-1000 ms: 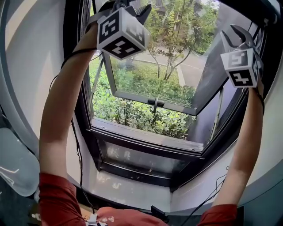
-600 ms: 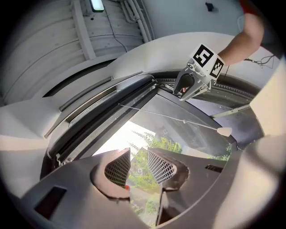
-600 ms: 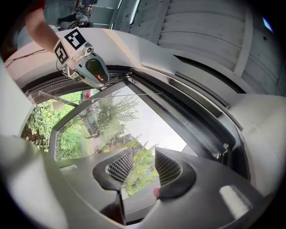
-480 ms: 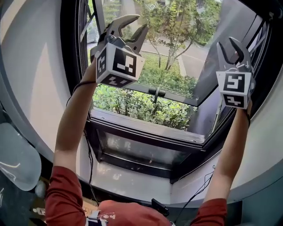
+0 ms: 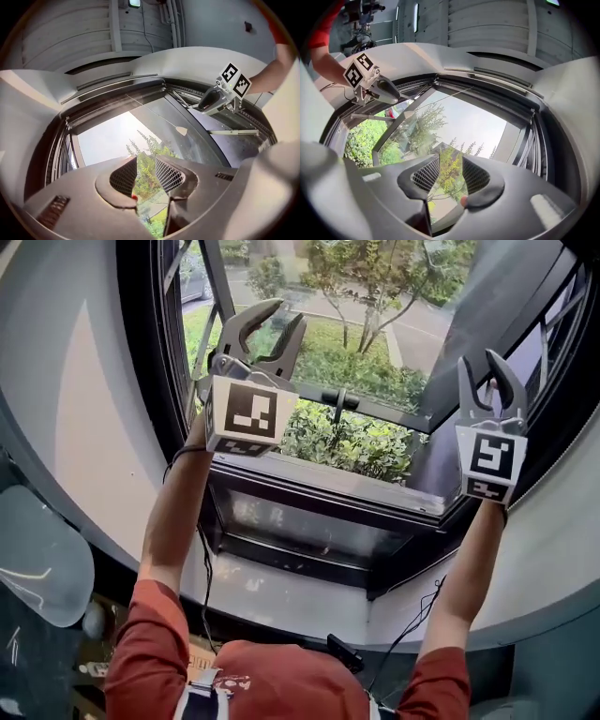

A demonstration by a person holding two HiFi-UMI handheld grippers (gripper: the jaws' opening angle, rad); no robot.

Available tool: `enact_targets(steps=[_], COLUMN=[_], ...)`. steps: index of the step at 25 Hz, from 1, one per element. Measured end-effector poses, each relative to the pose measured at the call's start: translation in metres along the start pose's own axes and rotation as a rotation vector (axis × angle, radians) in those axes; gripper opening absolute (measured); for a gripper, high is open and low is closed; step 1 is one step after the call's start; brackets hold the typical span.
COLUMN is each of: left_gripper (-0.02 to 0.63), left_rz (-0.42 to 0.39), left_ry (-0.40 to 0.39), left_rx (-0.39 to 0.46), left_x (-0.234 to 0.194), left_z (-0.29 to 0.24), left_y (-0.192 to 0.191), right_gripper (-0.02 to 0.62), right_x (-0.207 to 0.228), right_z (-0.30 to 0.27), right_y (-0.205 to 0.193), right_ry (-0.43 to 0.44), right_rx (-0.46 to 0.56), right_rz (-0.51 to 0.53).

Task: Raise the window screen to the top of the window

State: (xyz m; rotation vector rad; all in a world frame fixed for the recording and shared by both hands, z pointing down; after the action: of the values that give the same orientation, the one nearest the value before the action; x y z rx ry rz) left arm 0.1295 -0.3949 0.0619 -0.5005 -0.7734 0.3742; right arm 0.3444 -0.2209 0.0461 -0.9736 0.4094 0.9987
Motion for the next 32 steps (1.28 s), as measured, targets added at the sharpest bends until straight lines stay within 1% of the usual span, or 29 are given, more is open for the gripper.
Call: enact_targets(steps=[3, 6, 10, 15, 18, 23, 27, 30, 32], left_gripper=[0.104, 0.104, 0.104, 0.104, 0.104, 0.104, 0.104, 0.104, 0.104], left_rz=[0.032, 0.088, 0.135, 0.221, 0.272, 0.328, 0.336, 0.393, 0.406], left_ry=[0.003, 0.012, 0.027, 0.042, 0.055, 0.077, 0.059, 0.089, 0.092], left_rx=[-0.027, -0.035, -0.045, -0.090, -0.133, -0.195, -0.279, -0.309, -0.315], left_x=[0.013, 0.027, 0.045, 0.064, 0.074, 0.095, 0.121, 0.132, 0.139], left_z=[0.020, 0.041, 0.065, 0.103, 0.125, 0.162, 0.196, 0.217, 0.229], left_y=[-0.008, -0.014, -0.026, -0.041, -0.049, -0.067, -0.088, -0.098, -0.100], right_gripper=[0.146, 0.146, 0.146, 0.146, 0.146, 0.146, 0.146, 0.146, 0.146], right_x=[-0.024, -0.045, -0.073, -0.101, -0.114, -0.131, -0.154, -0.178, -0.194], right_z=[0.019, 0.040, 0.067, 0.102, 0.126, 0.152, 0.173, 0.191, 0.199], right_y=[-0.017, -0.026, -0.044, -0.049, -0.056, -0.052, -0.048, -0.047, -0.044], right_ry=[0.012, 0.008, 0.014, 0.011, 0.027, 0.005, 0.021, 0.010, -0.003], right_rx=[-0.014, -0.014, -0.043, -0.042, -0.048, -0.036, -0.055, -0.069, -0.066], right_rz=[-0.037, -0.082, -0.107, -0.256, -0.309, -0.402, -0.418, -0.431, -0.449])
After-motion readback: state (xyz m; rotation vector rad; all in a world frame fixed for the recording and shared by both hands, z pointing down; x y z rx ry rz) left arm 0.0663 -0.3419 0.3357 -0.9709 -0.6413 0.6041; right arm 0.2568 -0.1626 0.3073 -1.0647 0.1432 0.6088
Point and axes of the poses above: the fingertips, and each gripper's own axes: z backward along the fingers, x to its right, y out of its top, the point moved 4 cm from there along z, backward along the fingers, and after that the axes turned 9 degrees about x, right-handed, at the moved point
